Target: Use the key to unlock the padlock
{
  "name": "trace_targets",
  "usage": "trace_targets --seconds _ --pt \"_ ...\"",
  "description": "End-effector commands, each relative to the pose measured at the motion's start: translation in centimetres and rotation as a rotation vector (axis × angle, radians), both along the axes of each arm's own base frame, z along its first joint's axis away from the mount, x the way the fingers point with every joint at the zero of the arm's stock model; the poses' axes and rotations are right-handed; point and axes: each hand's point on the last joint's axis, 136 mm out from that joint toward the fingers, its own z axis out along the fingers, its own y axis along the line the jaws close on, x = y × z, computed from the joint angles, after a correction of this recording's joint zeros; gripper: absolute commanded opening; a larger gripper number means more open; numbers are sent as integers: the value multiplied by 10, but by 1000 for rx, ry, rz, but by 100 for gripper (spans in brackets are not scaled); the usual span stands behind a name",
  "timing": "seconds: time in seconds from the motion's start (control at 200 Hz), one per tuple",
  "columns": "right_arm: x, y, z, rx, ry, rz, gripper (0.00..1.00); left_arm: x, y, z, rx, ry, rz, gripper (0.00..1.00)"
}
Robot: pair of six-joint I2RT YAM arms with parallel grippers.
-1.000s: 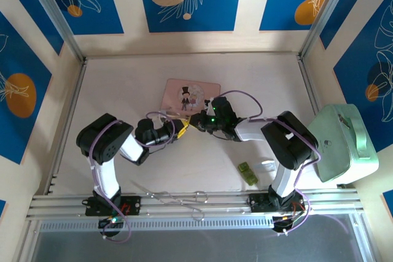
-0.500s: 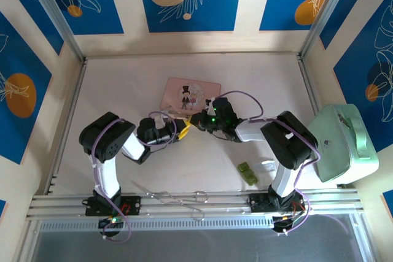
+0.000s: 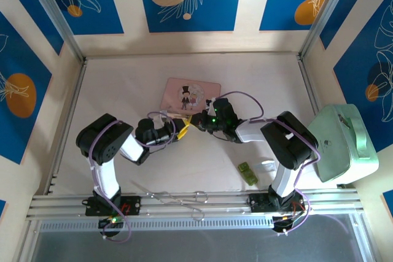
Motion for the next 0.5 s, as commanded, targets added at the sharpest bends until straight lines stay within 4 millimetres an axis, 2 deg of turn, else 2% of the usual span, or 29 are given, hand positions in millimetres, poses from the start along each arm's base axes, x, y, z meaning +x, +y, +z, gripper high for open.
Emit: trace_targets --seconds 0.0,0.13,0.305,0.495 --pt "-83 -27 -84 -130 537 5 0 15 7 17 -25 -54 75 43" --pt "-83 -27 -84 -130 535 7 0 21 13 9 -2 -33 125 32" --pt "-84 -28 -84 -132 535 7 0 29 10 9 -21 -30 130 22" --pt "-84 -28 -79 -125 527 11 0 34 2 11 -37 -35 105 0"
